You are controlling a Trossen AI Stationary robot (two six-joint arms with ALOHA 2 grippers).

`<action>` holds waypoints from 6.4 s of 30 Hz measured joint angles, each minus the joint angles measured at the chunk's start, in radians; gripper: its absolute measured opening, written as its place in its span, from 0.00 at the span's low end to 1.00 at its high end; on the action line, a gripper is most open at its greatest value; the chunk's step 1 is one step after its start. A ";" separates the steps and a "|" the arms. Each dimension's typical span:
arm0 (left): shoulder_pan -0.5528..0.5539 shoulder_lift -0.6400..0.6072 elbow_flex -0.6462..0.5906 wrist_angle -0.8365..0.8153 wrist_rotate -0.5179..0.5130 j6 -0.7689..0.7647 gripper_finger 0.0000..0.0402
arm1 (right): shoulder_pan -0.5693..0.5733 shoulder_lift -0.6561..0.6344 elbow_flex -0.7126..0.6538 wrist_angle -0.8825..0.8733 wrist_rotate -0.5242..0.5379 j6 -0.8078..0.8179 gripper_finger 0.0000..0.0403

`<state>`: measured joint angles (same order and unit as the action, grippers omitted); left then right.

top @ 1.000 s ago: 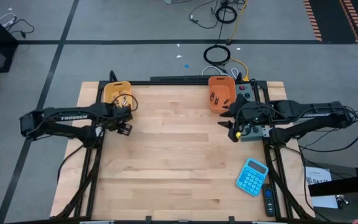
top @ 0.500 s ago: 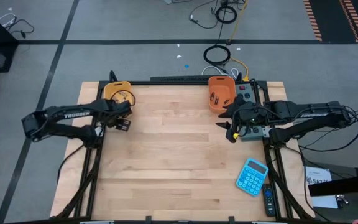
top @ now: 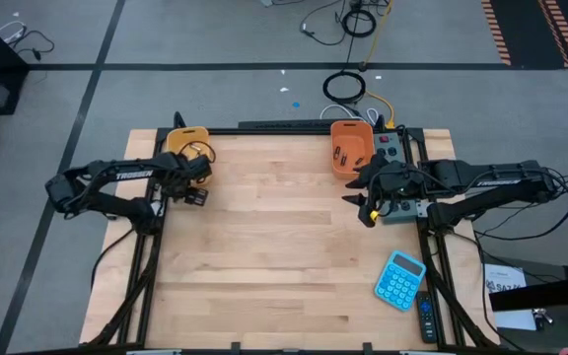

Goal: Sort batteries
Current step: Put the silver battery into the yellow bin

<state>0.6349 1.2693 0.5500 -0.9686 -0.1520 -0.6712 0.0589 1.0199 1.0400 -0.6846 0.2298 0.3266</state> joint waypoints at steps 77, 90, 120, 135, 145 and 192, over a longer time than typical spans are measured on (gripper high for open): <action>-0.536 0.062 0.427 0.366 0.151 -0.029 0.12 | 0.166 0.124 0.000 -0.342 -0.345 0.183 0.40; -0.578 0.121 0.427 0.547 0.174 0.036 0.12 | 0.186 0.048 -0.251 -0.419 -0.306 0.711 0.39; -0.516 0.120 0.427 0.563 0.332 0.495 0.12 | 0.109 0.518 -0.266 -0.669 -0.667 0.260 0.51; -0.516 0.120 0.427 0.550 0.332 0.503 0.12 | 0.062 0.808 -0.137 -0.755 -0.373 -0.259 0.50; -0.516 0.120 0.427 0.513 0.332 0.497 0.12 | 0.033 0.898 -0.167 -0.671 -0.378 -0.284 0.50; -0.518 0.120 0.427 0.503 0.331 0.454 0.12 | 0.145 0.394 -0.349 -0.403 -0.075 0.944 0.50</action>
<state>0.1173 1.3891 0.9771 -0.4660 0.1787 -0.2170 0.2038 1.4142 0.6915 -1.0878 0.1545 1.2709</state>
